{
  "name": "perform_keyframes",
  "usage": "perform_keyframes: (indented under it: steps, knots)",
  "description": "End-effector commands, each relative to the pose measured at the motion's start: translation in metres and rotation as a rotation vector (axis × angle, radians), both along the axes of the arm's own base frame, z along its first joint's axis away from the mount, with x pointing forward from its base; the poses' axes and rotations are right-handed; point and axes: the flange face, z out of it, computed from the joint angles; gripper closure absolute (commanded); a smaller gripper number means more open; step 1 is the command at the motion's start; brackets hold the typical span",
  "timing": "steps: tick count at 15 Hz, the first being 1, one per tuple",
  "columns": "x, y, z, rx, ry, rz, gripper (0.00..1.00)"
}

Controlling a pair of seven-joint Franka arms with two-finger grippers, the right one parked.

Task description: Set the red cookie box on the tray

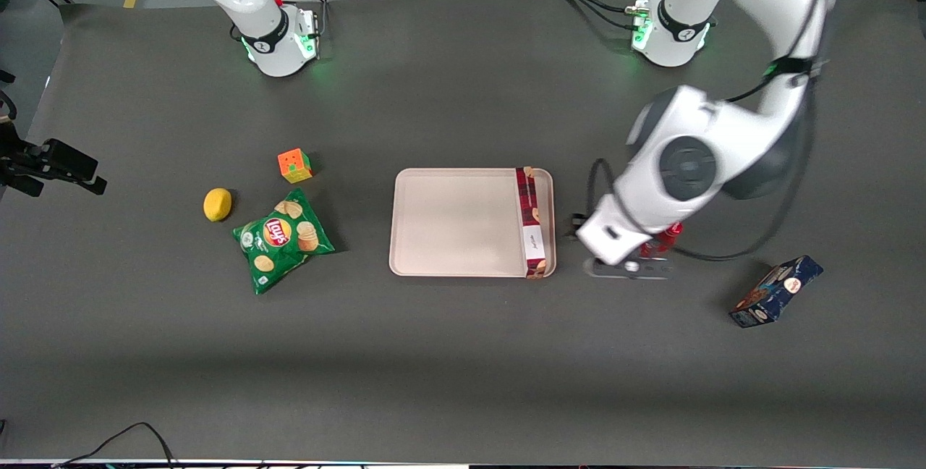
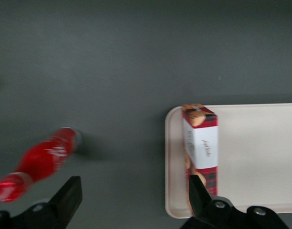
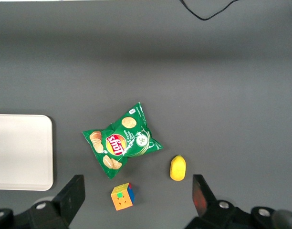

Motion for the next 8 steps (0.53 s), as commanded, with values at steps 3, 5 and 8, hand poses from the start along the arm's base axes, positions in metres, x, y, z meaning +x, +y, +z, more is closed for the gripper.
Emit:
perform_keyframes:
  steps: [3,5,8]
  knots:
    - [-0.021,0.111,0.124,0.051,-0.046,0.074,0.00]
    - [-0.036,0.151,0.158,0.069,-0.043,0.061,0.00]
    - [-0.055,0.212,0.188,0.088,-0.022,0.051,0.00]
